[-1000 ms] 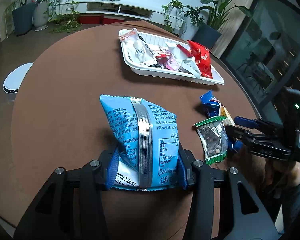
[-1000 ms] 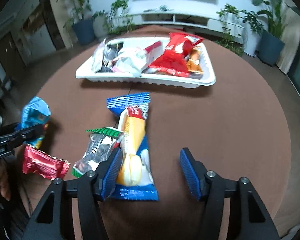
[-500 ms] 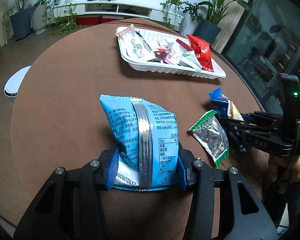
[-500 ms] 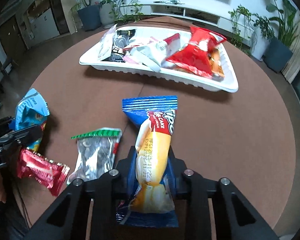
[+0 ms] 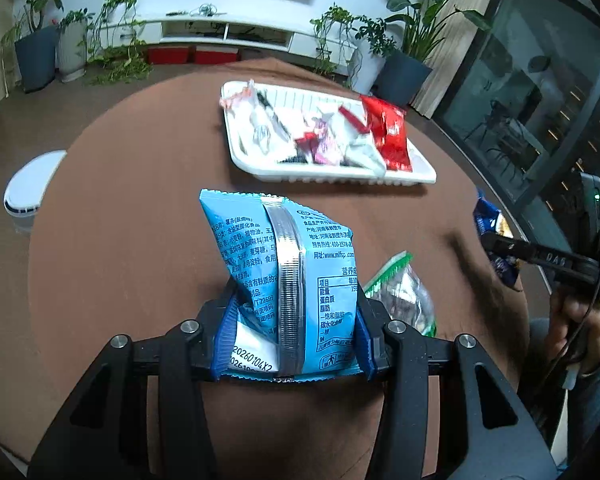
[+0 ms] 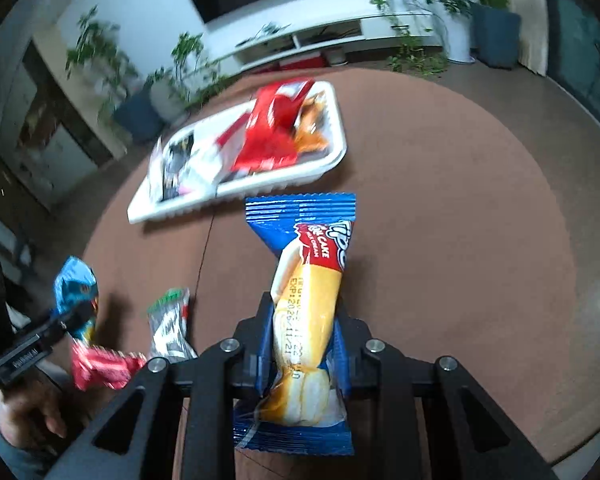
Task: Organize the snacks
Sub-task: 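Carry the blue bag with the left tool while the right tool carries the cake pack to the tray, then open the left tool over the tray while the right tool releases the cake pack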
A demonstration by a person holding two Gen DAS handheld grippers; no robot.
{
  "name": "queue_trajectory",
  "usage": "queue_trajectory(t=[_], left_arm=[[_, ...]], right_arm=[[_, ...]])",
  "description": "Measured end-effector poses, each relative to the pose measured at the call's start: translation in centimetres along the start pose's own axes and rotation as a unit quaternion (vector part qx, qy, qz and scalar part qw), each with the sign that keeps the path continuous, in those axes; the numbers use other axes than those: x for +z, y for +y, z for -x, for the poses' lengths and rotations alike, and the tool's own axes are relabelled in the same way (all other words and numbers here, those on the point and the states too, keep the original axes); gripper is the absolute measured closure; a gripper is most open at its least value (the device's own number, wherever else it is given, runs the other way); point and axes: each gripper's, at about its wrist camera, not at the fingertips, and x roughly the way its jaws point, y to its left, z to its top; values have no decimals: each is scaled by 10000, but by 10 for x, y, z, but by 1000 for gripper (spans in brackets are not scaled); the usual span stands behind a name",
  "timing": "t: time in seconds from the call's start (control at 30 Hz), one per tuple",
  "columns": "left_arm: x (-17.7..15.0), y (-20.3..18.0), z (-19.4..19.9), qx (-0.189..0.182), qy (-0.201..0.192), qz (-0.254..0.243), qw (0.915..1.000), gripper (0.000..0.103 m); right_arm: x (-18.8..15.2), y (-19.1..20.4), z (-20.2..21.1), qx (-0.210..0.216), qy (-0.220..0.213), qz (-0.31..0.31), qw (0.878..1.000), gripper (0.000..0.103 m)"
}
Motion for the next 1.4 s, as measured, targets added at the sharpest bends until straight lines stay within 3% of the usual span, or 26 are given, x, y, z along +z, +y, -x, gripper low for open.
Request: queue_trajectory(t=[0.2,0.3,0.5,0.63,0.77,0.9,1.07,1.27,1.4], left_arm=[[50,-3,6,129,-239,-255,9993,57],[85,-6,2,198,-318,-413,9984,57],[162,-20,-27,260,-381,-676,9966,57],[193,-25,-63,319,-188,-764,9964,57],[201,-27,-105,428,76,-844,9955,57],[205,-26,-147,526,318,-785,9950,57],[197,-24,-176,563,490,-808,9939,57],[195,-24,-190,597,473,-848,9935,55],[193,-21,-192,653,405,-816,9937,45]], right_arm=[[50,-22,21,54,-455,-402,9981,76],[82,-14,29,172,-708,-407,9965,76],[139,51,21,471,-1042,395,9927,76],[165,95,-24,644,-688,906,9914,76],[175,108,-81,449,-140,1047,9934,76],[174,110,-120,77,133,1196,9927,76],[171,106,-147,-185,421,1291,9906,75],[174,95,-154,-238,382,1162,9922,73],[173,92,-153,-237,375,1160,9923,73]])
